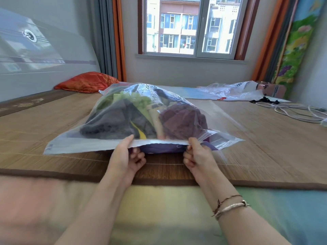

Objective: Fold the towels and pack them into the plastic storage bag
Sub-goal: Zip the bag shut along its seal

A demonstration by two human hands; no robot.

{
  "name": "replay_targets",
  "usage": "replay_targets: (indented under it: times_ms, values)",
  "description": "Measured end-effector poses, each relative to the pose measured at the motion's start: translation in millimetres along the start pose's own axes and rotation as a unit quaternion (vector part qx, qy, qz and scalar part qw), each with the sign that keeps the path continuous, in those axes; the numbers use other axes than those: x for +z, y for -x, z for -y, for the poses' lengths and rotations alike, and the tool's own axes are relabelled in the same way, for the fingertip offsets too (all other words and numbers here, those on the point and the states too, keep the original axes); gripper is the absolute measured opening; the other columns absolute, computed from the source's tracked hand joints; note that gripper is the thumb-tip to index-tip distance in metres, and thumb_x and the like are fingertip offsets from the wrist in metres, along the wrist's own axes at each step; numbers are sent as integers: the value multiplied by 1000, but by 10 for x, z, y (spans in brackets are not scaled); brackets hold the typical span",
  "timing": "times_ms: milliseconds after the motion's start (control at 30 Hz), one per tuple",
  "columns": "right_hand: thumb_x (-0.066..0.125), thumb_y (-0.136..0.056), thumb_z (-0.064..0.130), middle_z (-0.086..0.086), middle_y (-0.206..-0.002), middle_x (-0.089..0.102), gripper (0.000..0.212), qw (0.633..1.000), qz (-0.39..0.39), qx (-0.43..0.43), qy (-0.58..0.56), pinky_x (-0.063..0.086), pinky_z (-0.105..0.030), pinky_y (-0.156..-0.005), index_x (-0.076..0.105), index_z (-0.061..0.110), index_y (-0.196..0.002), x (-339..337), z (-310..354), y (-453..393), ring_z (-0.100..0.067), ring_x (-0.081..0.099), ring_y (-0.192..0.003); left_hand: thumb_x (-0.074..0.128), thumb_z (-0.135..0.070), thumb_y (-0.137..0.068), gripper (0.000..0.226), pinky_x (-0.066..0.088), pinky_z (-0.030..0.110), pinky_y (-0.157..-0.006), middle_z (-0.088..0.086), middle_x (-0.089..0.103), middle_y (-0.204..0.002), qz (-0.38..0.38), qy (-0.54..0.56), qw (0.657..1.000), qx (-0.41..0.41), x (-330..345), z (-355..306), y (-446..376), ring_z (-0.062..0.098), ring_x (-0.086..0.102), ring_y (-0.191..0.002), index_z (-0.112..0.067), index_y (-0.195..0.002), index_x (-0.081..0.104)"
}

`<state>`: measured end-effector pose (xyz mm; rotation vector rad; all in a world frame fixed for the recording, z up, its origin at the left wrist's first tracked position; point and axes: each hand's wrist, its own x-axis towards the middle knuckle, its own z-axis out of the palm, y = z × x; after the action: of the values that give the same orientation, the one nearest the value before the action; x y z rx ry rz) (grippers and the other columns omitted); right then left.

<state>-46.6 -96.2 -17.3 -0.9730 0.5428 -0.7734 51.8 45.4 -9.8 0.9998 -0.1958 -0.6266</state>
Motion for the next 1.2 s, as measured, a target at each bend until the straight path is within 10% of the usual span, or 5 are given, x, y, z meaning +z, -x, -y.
replay_targets:
  times_ms: [133,533,1200]
  values:
    - [47,-95,13,8,-37,28,31,1000,10,16,-2,14,-14,-31,39,12,-65,-4,34,23,-4,20,-29,55,-65,-81,55,43,25,-55,1,47,-51,5,-73,996,-41,497,269,47,15,50,-52,-12,-67,58]
    - [47,-93,5,3,-39,29,34,999,-8,45,-4,13,-12,-29,40,9,-60,-179,179,-44,-4,19,-26,61,-9,-90,23,33,13,-39,-7,44,-51,45,-30,998,13,814,611,-127,1,38,-35,-20,-75,47]
    - [45,-92,2,7,-30,28,31,996,-60,60,-35,11,-11,-26,36,12,-64,-608,432,35,-2,17,-23,64,-7,-88,25,24,13,-33,-3,34,-55,52,-80,995,-28,329,279,36,1,28,-34,-16,-73,46]
